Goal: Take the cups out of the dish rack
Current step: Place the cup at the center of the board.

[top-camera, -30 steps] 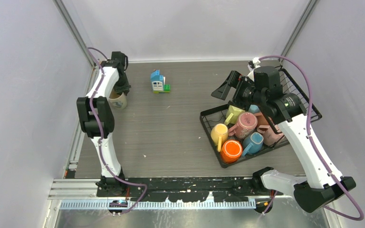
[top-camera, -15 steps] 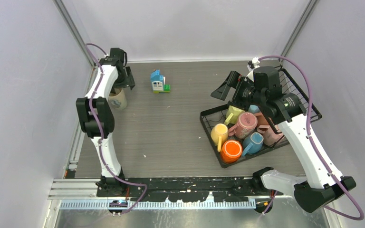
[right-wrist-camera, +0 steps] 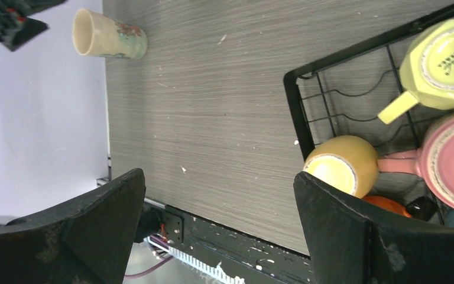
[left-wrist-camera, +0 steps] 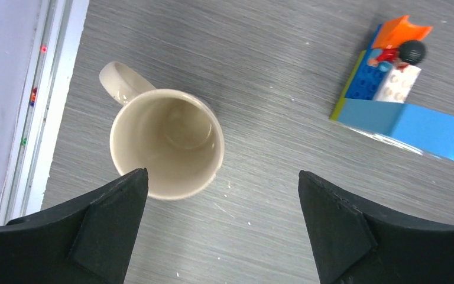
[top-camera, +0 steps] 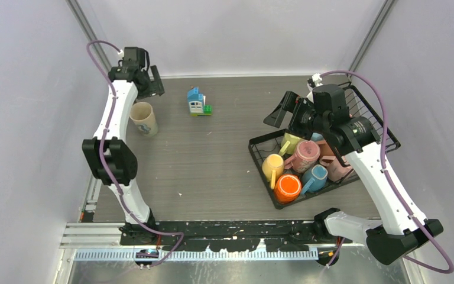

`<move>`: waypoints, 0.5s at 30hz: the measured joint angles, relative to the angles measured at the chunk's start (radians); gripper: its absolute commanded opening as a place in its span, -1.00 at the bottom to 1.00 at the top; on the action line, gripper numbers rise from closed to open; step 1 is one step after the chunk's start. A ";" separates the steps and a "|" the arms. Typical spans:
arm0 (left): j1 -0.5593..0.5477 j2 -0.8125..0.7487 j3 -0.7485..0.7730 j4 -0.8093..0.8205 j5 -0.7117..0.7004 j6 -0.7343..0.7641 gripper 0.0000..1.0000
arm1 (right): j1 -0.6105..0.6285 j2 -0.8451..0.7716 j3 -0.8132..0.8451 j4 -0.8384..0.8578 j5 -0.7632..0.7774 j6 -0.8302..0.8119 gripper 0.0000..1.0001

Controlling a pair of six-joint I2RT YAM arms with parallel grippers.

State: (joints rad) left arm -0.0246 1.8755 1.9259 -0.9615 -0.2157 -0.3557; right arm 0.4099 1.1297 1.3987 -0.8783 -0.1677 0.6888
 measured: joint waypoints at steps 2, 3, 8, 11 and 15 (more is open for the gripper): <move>-0.011 -0.036 0.000 0.000 0.000 0.000 0.99 | 0.005 0.000 0.000 -0.010 0.016 -0.004 1.00; -0.020 -0.055 0.000 0.001 0.000 0.000 0.99 | 0.010 0.000 0.000 -0.019 0.030 -0.006 1.00; -0.112 -0.148 -0.024 0.011 0.001 -0.003 0.99 | 0.066 0.000 -0.002 -0.069 0.131 -0.019 1.00; -0.186 -0.212 -0.080 0.021 0.011 -0.007 0.99 | 0.118 0.000 -0.007 -0.097 0.204 -0.028 1.00; -0.288 -0.278 -0.161 0.032 0.022 -0.023 0.99 | 0.192 0.000 -0.023 -0.127 0.299 -0.032 1.00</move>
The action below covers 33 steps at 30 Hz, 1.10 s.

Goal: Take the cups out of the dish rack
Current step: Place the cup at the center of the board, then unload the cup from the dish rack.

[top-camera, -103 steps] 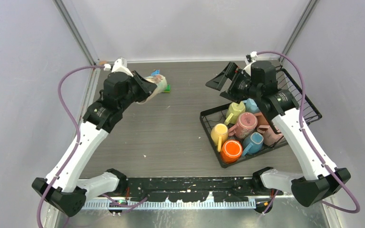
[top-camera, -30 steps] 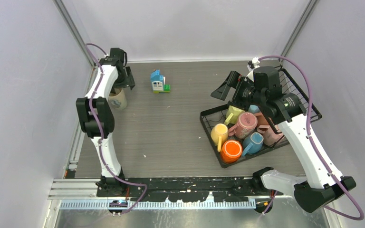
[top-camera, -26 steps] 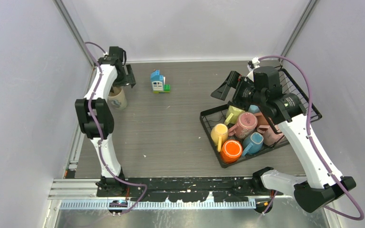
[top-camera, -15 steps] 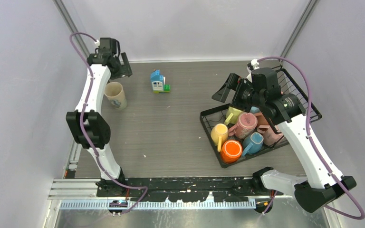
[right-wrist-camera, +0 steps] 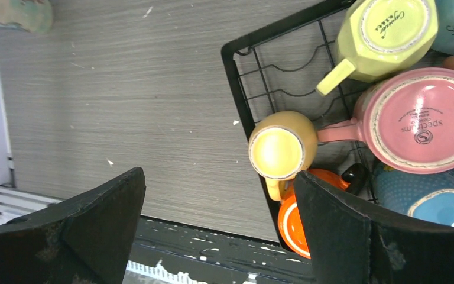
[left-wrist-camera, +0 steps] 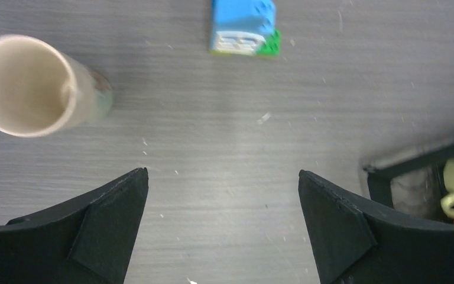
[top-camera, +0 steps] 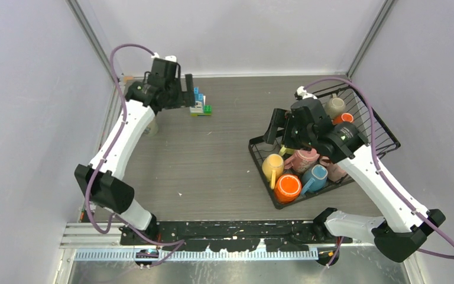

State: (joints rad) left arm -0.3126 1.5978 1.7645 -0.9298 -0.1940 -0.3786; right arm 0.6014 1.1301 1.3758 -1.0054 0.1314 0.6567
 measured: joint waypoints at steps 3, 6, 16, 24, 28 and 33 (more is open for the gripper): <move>-0.080 -0.051 -0.084 0.017 0.003 -0.018 0.99 | 0.050 0.002 -0.014 -0.013 0.061 0.000 1.00; -0.177 -0.114 -0.193 0.030 0.005 -0.042 0.99 | 0.086 0.010 -0.035 -0.016 0.101 0.001 1.00; -0.381 -0.279 -0.423 0.053 0.039 -0.100 0.99 | 0.116 0.056 -0.138 -0.008 0.175 0.008 0.99; -0.381 -0.390 -0.562 0.097 0.099 -0.146 0.99 | 0.119 0.133 -0.190 0.040 0.190 0.021 1.00; -0.381 -0.405 -0.584 0.114 0.122 -0.154 0.99 | 0.119 0.165 -0.229 0.078 0.193 0.030 1.00; -0.381 -0.414 -0.600 0.134 0.147 -0.164 1.00 | 0.120 0.188 -0.271 0.097 0.201 0.037 1.00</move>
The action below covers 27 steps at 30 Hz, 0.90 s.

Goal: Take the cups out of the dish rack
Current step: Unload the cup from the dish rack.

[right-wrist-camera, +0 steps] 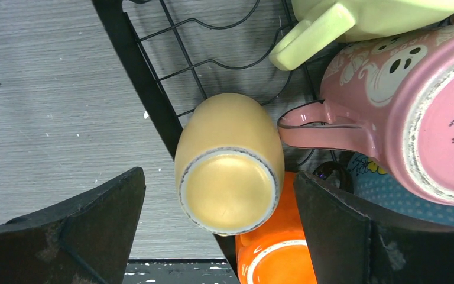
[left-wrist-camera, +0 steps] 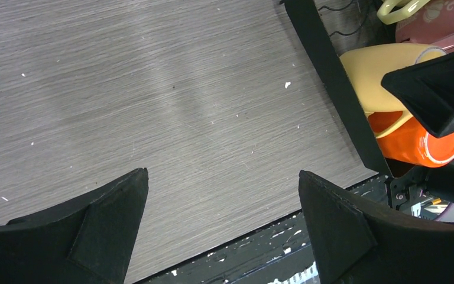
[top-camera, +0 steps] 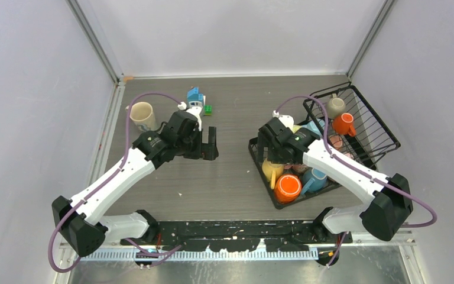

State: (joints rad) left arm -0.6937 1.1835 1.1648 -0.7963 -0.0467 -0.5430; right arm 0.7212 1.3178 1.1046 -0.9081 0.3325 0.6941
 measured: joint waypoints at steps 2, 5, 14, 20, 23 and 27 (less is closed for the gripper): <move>0.000 -0.003 -0.008 0.008 0.008 -0.001 0.99 | 0.000 0.005 -0.013 0.011 0.003 0.002 0.99; 0.000 -0.004 -0.016 0.021 0.019 -0.002 0.99 | 0.000 0.009 -0.027 0.023 0.004 0.005 0.95; 0.000 -0.004 -0.018 0.039 0.040 -0.005 0.99 | 0.002 0.060 -0.041 0.041 0.010 0.010 0.72; 0.000 -0.004 -0.022 0.044 0.056 -0.008 0.99 | 0.002 0.071 -0.057 0.049 0.019 0.012 0.70; 0.000 -0.004 -0.034 0.046 0.058 -0.011 0.99 | 0.005 0.075 -0.066 0.055 0.020 0.014 0.69; 0.000 -0.004 -0.043 0.046 0.060 -0.022 0.99 | 0.010 0.079 -0.069 0.056 0.026 0.016 0.60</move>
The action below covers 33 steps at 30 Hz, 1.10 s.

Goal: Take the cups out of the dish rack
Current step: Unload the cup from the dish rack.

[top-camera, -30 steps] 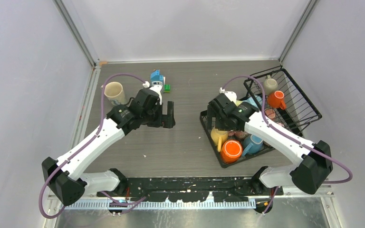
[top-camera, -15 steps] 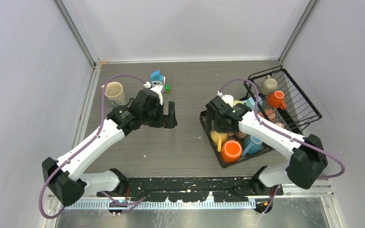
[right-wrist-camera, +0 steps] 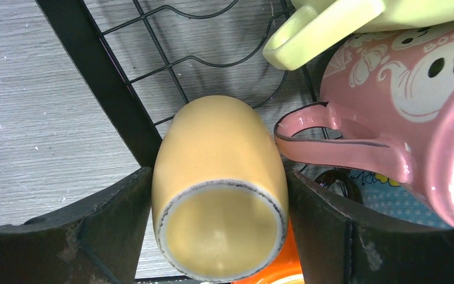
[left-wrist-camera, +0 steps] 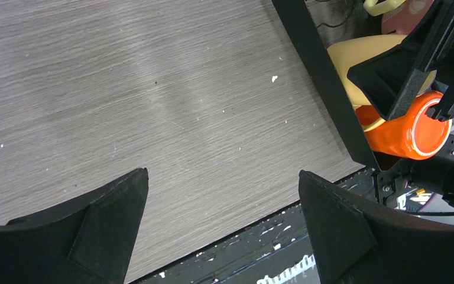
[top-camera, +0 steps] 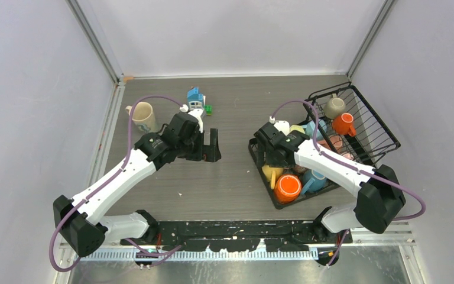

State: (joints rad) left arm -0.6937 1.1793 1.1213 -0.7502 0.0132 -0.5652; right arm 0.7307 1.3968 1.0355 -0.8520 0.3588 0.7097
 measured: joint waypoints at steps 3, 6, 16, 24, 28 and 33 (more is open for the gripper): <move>0.000 0.000 0.000 0.004 0.000 -0.004 0.99 | 0.001 0.000 -0.001 0.000 0.005 0.001 0.32; 0.000 0.000 -0.004 0.016 0.002 -0.008 0.99 | 0.001 0.000 0.000 0.003 0.010 0.004 -0.04; 0.000 0.000 -0.023 0.058 0.037 -0.049 0.99 | 0.007 0.000 0.057 -0.069 0.014 0.001 -0.58; 0.000 0.008 -0.055 0.101 0.069 -0.092 0.99 | 0.007 -0.025 0.124 -0.117 0.026 0.000 -0.66; 0.000 0.010 -0.080 0.134 0.089 -0.116 0.99 | 0.007 -0.037 0.149 -0.143 0.029 -0.003 -0.70; 0.000 0.014 -0.110 0.193 0.127 -0.154 0.99 | 0.007 -0.047 0.193 -0.182 0.029 -0.010 -0.71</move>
State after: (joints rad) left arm -0.6937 1.1931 1.0115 -0.5575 0.1398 -0.7197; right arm 0.7380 1.3502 1.2285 -1.0340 0.3878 0.6994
